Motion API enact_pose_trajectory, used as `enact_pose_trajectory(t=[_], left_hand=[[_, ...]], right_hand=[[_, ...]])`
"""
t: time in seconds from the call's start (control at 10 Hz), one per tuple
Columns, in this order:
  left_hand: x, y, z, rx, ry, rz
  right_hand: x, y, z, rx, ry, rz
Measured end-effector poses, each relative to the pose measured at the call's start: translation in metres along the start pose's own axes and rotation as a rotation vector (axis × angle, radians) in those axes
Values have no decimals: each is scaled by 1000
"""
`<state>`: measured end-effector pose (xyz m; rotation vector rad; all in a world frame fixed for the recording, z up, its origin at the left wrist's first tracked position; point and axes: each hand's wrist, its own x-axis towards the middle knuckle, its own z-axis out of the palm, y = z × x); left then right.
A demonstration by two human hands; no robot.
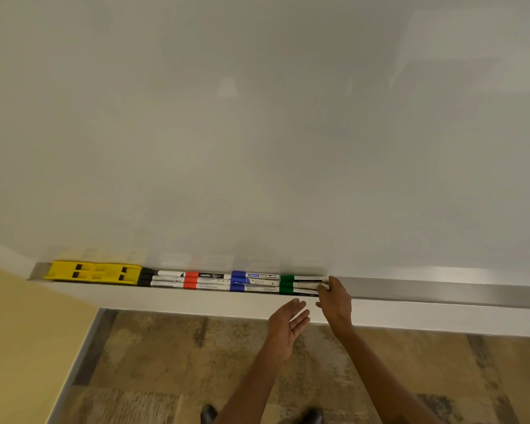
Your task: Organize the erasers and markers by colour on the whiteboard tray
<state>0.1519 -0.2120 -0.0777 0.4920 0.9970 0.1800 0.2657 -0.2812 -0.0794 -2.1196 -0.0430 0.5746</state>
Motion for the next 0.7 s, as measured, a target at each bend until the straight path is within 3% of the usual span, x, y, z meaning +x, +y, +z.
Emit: enact_pose_trajectory(t=[0.3, 0.7], left_hand=[[-9, 6, -17, 36, 16, 18], [-14, 6, -26, 5, 5, -3]], right_hand=[[-4, -2, -6, -252, 140, -85], [-6, 8, -1, -255, 51, -152]])
